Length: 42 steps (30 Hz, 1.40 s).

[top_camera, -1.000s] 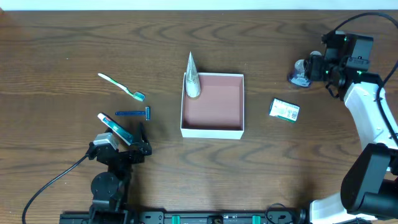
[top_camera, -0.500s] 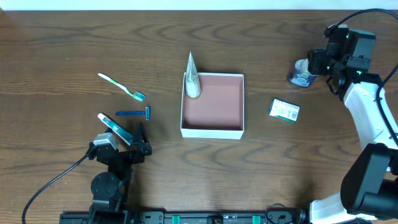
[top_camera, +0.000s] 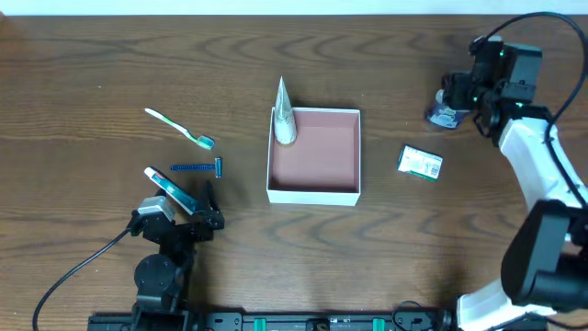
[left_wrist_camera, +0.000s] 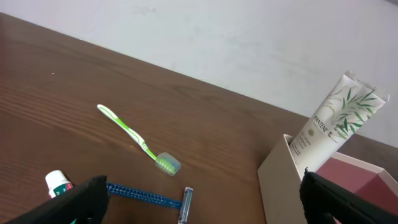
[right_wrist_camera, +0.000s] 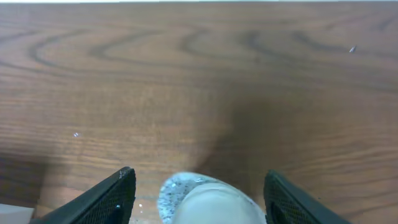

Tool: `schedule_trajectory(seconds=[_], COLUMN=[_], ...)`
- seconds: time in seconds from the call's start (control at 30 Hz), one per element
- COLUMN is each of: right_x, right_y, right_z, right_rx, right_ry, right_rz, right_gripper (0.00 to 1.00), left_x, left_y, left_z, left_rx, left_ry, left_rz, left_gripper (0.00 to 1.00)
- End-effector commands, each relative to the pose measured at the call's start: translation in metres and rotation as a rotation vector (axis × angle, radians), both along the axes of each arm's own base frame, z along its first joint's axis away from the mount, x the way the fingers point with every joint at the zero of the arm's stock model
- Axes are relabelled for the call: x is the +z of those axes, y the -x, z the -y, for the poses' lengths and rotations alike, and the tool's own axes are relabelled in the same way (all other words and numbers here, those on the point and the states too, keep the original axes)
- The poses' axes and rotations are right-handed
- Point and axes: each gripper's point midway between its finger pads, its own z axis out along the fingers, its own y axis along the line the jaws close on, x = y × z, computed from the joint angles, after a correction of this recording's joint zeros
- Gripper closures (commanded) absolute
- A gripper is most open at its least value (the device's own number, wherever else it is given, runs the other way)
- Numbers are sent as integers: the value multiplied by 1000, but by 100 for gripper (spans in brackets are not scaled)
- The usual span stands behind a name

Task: Pack container
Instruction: 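Lower the right gripper over the blue soap pump and grasp it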

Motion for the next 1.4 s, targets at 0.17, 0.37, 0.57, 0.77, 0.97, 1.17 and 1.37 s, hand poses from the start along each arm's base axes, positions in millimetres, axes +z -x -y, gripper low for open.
schedule_trajectory(seconds=[0.17,0.37,0.57,0.77,0.97,1.17,1.37], right_x=[-20,-16,-15,-3,11,19,18], right_y=[0,-4,-5,-9,-17,-20,-19], right_z=[-6,-6,-6,-5,-4,-4,-4], right_rx=[-2,-2,-1,-1,-1,0,0], right_ry=[-26,-24,-23,-20,-15,-15,-16], right_rz=[-40,-19,-18,8,41,54,46], right_gripper=[38,37,46,48,45,39,59], left_x=[-19,-19,-19,-19,-19,-19,-19], left_y=[1,1,1,1,1,1,1], left_z=[-3,-3,-3,-3,-3,-3,-3], left_rx=[15,15,15,15,15,15,15], left_ry=[-26,-26,-26,-26,-25,-26,-26], left_rz=[-57,-57,-57,-57,-57,-57,-57], left_gripper=[2,2,2,2,2,2,2])
